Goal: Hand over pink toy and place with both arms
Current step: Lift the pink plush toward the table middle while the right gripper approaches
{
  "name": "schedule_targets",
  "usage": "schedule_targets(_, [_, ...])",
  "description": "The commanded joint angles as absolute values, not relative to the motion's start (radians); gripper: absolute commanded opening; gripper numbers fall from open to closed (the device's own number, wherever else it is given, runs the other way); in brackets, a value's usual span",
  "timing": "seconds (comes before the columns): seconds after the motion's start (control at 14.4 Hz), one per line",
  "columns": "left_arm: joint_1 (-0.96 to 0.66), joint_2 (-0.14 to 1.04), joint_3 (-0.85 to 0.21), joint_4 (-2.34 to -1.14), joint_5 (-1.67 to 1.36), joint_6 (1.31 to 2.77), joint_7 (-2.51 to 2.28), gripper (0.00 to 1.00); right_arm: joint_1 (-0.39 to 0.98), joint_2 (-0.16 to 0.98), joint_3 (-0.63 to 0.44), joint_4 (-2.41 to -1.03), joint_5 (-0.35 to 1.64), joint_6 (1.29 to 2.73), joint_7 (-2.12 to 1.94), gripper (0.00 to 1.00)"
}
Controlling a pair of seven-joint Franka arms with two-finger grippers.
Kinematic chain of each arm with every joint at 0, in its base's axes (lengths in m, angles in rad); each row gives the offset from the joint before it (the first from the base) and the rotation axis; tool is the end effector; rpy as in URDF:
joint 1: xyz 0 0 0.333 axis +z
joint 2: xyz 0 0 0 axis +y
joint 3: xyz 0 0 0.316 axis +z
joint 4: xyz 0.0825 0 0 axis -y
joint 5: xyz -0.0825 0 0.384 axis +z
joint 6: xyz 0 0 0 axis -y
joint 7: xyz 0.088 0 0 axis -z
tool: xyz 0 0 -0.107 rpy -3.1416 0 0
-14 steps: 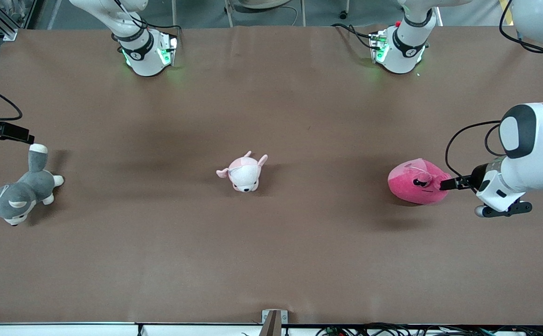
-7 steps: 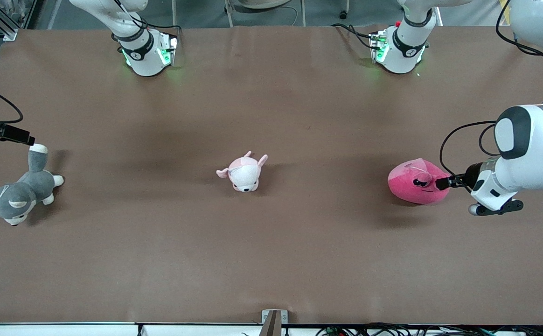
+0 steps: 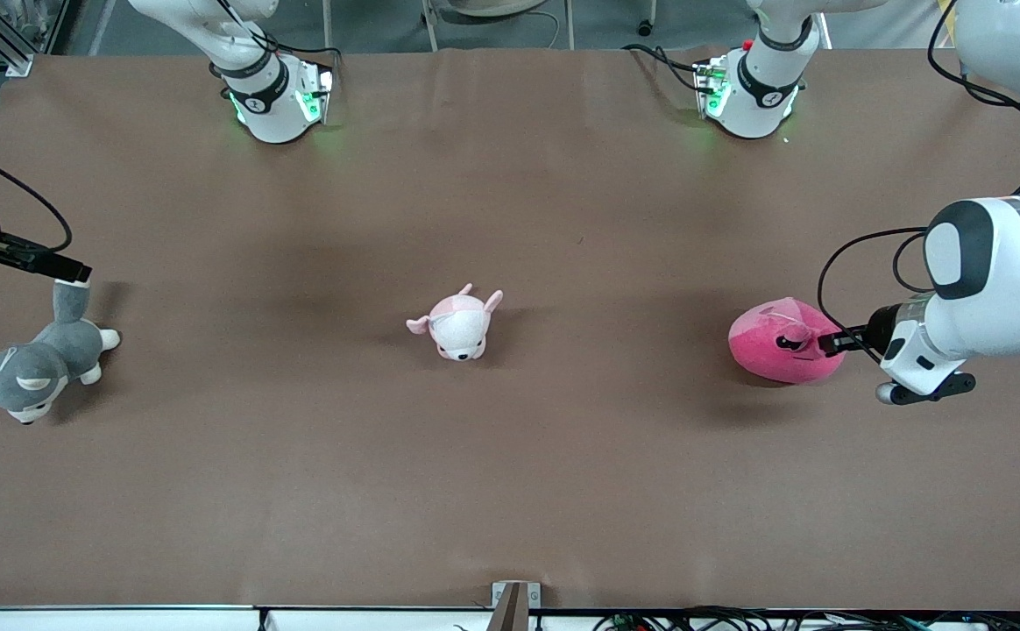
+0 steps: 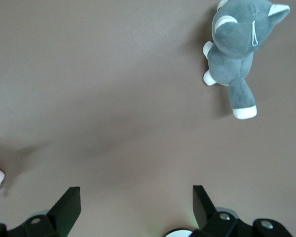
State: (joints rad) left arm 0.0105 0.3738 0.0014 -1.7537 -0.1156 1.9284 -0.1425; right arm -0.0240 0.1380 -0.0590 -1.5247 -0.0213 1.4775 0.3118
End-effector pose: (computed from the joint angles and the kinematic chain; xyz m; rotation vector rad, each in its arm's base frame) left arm 0.6272 -0.0006 0.3423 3.0195 0.3116 -0.3127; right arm 0.5799 -0.0485 0.5604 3.0188 -0.6041 -0.2785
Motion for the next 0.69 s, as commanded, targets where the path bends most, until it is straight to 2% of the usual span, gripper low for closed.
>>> schedule_targets(0.0, [-0.002, 0.347, 0.002, -1.753, -0.129, 1.921, -0.213, 0.06, 0.008, 0.133, -0.058, -1.528, -0.021, 1.471, 0.432, 1.0])
schedule_targets(0.07, [-0.005, 0.325, 0.002, -1.75, -0.129, 1.904, -0.233, 0.03, 0.02, 0.133, -0.058, -1.528, -0.021, 1.47, 0.464, 1.0])
schedule_targets(0.28, [-0.003, 0.285, -0.027, -1.683, -0.129, 1.809, -0.271, 0.02, 0.037, 0.133, -0.058, -1.528, 0.01, 1.466, 0.558, 1.0])
schedule_targets(0.49, [-0.003, 0.285, -0.11, -1.534, -0.13, 1.663, -0.411, 0.02, 0.047, 0.133, -0.058, -1.528, 0.061, 1.465, 0.707, 1.0])
schedule_targets(0.62, [-0.003, 0.281, -0.187, -1.476, -0.176, 1.635, -0.523, 0.02, 0.106, 0.133, -0.058, -1.528, 0.064, 1.471, 0.806, 1.0])
